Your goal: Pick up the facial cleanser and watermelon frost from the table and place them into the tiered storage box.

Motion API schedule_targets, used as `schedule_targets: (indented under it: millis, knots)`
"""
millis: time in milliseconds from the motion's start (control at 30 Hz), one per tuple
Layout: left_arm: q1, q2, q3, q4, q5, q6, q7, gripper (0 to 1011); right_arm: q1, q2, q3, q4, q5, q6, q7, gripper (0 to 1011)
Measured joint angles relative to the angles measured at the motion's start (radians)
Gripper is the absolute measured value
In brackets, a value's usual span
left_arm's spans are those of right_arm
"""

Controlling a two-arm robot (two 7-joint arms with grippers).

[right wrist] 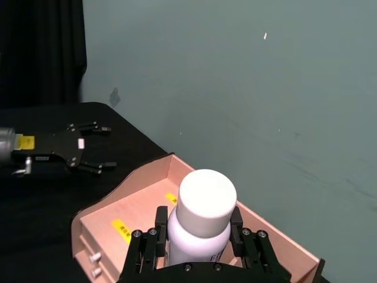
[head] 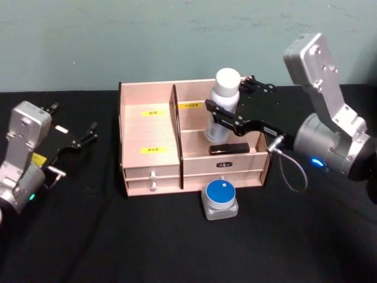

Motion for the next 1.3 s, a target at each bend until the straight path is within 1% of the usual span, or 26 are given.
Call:
schedule_targets:
  millis: [67, 300, 400, 567, 733, 1000, 1300]
  knots:
    - [0.0, 0.0, 0.0, 0.0, 0.0, 0.0, 0.0, 1001, 0.023, -0.015, -0.01, 0.024, -0.008, 0.0, -0.003, 618]
    - [0.0, 0.0, 0.0, 0.0, 0.0, 0.0, 0.0, 1001, 0.075, -0.054, -0.032, 0.09, -0.024, -0.004, -0.007, 617]
    - [0.0, 0.0, 0.0, 0.0, 0.0, 0.0, 0.0, 1001, 0.102, -0.075, -0.044, 0.127, -0.036, -0.014, -0.01, 617]
    - [0.0, 0.0, 0.0, 0.0, 0.0, 0.0, 0.0, 1001, 0.127, -0.097, -0.056, 0.172, -0.05, -0.025, -0.012, 617]
    - [0.0, 0.0, 0.0, 0.0, 0.0, 0.0, 0.0, 1001, 0.16, -0.126, -0.07, 0.237, -0.067, -0.043, -0.011, 617]
    - [0.0, 0.0, 0.0, 0.0, 0.0, 0.0, 0.0, 1001, 0.182, -0.149, -0.07, 0.289, -0.079, -0.063, -0.012, 617]
    - [0.0, 0.0, 0.0, 0.0, 0.0, 0.0, 0.0, 1001, 0.185, -0.159, -0.063, 0.311, -0.08, -0.072, -0.005, 617]
